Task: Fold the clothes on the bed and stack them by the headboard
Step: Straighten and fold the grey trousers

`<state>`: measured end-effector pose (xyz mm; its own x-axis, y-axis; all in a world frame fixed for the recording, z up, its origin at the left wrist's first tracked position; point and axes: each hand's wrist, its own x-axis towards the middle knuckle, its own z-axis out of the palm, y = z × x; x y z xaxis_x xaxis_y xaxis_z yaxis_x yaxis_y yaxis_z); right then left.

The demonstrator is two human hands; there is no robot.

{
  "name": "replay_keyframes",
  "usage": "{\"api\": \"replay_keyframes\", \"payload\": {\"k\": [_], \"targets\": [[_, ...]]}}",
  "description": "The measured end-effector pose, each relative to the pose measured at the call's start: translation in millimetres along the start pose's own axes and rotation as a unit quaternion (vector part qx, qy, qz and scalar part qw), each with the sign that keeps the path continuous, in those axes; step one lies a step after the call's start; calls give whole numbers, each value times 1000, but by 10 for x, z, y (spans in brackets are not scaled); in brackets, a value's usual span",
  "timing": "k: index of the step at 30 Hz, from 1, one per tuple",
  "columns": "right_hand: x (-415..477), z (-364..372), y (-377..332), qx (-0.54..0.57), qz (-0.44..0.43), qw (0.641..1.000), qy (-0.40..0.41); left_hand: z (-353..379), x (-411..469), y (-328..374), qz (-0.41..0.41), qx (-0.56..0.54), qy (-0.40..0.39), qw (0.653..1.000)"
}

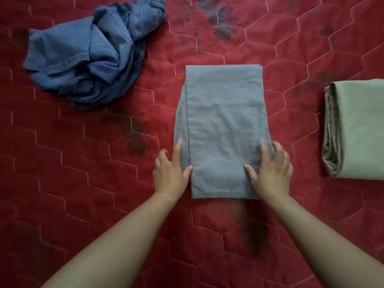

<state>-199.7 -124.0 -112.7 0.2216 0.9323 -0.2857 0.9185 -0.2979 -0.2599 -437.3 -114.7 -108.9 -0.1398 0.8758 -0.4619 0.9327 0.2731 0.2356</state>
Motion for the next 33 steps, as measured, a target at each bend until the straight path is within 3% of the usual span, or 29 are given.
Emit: {"api": "replay_keyframes", "payload": {"k": [3, 5, 8, 16, 22, 27, 30, 33], "targets": [[-193, 44, 28, 19, -201, 979, 1, 2, -76, -67, 204, 35, 47, 977], [-291, 113, 73, 9, -237, 970, -44, 60, -96, -131, 286, 60, 0, 956], [-319, 243, 177, -12, -242, 968, -68, 225, -70, -231, 297, 87, -27, 950], [-238, 466, 307, 55, -252, 966, -32, 444, 14, -398, 332, 55, 36, 941], [-260, 449, 271, 48, -236, 970, -21, 470, -110, -374, 293, 29, 54, 954], [-274, 365, 259, 31, -106, 994, 8, 421, -184, -363, 113, -49, 77, 989], [-299, 338, 298, 56, -31, 998, 12, 375, -164, -320, 59, -114, 36, 991], [-315, 335, 273, 113, -33, 993, 7, 332, -133, -290, 57, -146, 8, 988]]}}
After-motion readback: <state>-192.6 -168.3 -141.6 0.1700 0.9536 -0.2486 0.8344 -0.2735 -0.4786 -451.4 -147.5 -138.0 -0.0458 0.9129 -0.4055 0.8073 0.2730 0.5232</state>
